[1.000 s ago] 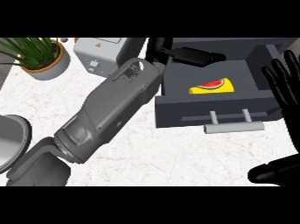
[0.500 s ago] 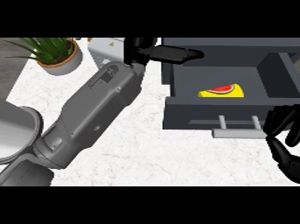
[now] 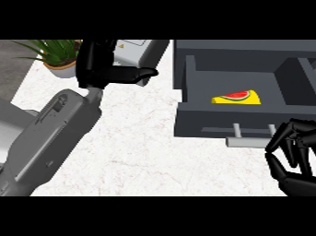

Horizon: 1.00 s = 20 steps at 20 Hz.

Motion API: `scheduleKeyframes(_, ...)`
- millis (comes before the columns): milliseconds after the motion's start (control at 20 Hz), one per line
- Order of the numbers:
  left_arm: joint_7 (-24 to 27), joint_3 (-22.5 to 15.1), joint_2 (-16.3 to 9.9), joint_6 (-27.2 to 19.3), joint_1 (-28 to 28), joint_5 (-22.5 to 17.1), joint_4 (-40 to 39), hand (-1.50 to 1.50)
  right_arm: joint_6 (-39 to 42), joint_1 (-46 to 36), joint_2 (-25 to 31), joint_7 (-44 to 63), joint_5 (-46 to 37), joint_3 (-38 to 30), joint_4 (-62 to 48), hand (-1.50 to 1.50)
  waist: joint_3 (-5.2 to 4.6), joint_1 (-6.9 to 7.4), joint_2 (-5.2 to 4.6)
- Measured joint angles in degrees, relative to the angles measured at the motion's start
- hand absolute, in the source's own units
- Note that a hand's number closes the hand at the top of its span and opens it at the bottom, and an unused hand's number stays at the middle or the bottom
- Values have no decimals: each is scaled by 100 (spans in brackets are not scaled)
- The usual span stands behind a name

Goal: Pick up the cup, place it into the drawer and close the drawer

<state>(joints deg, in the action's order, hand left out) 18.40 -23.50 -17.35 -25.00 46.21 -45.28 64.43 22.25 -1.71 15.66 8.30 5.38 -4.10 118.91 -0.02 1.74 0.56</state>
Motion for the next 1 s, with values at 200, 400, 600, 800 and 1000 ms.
scheduleKeyframes(200,-105,205,-569,290,-938,-112,863,-150,-109,-73,-54,28,-487,191,-165,150,0,-5,-17)
scheduleKeyframes(400,-133,336,-790,449,-1578,-169,1421,-150,-112,-258,69,-338,-1340,517,-566,150,1,-14,-34)
scheduleKeyframes(600,-49,441,-1009,690,-2113,-202,1735,-150,-191,-239,376,-909,-2468,969,-835,150,2,0,-41)
scheduleKeyframes(800,55,681,-1279,1028,-2688,-267,2038,-150,-586,-357,390,-1329,-3465,1386,-1489,150,3,-8,-51)
scheduleKeyframes(1000,161,902,-1370,1388,-3144,-248,2122,-150,-1063,-705,133,-1648,-4173,1687,-2463,-150,3,-50,-60)
